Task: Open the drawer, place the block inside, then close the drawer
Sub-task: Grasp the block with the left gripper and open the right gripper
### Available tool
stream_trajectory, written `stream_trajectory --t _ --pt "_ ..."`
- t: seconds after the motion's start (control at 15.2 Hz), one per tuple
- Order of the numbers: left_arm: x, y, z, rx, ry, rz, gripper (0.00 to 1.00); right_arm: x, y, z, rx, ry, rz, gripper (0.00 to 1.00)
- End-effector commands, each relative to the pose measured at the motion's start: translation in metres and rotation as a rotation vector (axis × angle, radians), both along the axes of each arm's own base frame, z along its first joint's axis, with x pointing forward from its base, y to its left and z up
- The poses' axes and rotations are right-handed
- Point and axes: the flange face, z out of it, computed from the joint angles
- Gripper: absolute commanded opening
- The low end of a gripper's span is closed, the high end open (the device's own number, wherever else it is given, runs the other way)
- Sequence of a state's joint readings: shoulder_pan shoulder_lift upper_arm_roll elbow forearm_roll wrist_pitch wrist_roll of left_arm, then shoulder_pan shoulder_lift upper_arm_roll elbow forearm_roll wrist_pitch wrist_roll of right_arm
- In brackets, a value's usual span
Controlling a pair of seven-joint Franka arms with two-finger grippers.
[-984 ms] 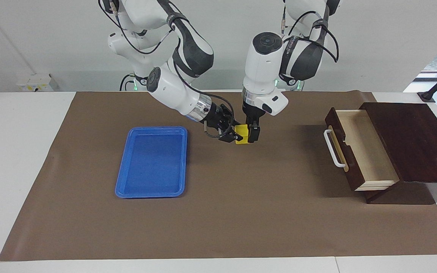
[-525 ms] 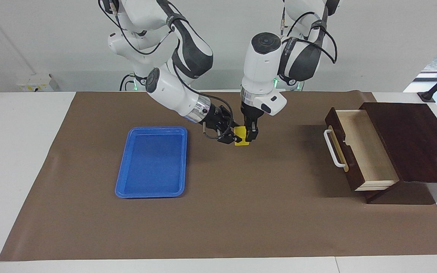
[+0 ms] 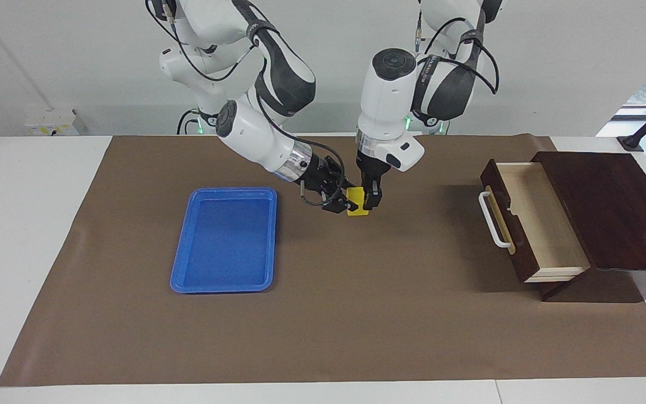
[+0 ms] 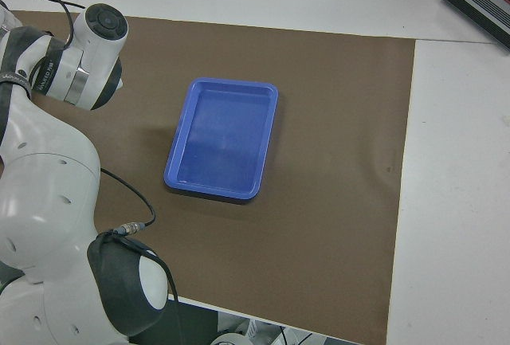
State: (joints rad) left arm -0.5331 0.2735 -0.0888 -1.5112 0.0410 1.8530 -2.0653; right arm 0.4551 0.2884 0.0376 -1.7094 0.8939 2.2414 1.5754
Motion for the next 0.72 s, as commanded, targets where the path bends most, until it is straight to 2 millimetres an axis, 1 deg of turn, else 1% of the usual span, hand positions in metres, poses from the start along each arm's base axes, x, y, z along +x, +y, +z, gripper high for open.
stream_trajectory --t 0.0,0.13,0.2,0.26,0.33,0.39,0.46,0.53,0.66 --pt "0.0 0.005 -0.002 0.017 -0.015 -0.041 0.0 -0.001 0.005 0.006 0.019 0.024 -0.008 1.0" --pt "0.002 0.009 -0.002 0.023 -0.011 -0.064 0.0 -0.001 0.004 0.006 0.02 0.035 -0.016 1.0" --pt "0.002 0.011 -0.003 0.028 -0.005 -0.076 0.0 0.001 0.0 0.005 0.02 0.041 -0.022 1.0" --pt "0.004 0.014 -0.004 0.034 0.0 -0.088 0.0 0.004 -0.007 0.009 0.021 0.04 -0.035 1.0" --pt "0.006 0.018 -0.002 0.036 -0.001 -0.101 0.0 0.01 -0.024 0.014 0.022 0.047 -0.048 1.0" --pt "0.012 0.029 -0.002 0.039 0.003 -0.102 0.0 0.018 -0.048 0.022 0.024 0.053 -0.062 1.0" --pt "0.02 0.043 -0.001 0.047 0.009 -0.102 0.0 0.028 -0.078 0.029 0.023 0.053 -0.085 1.0" --pt "0.026 0.057 0.002 0.056 0.014 -0.116 0.0 0.035 -0.108 0.042 0.009 0.035 -0.103 1.0" --pt "0.039 0.096 0.014 0.067 0.03 -0.156 0.0 0.041 -0.156 0.065 -0.096 -0.026 -0.07 1.0"
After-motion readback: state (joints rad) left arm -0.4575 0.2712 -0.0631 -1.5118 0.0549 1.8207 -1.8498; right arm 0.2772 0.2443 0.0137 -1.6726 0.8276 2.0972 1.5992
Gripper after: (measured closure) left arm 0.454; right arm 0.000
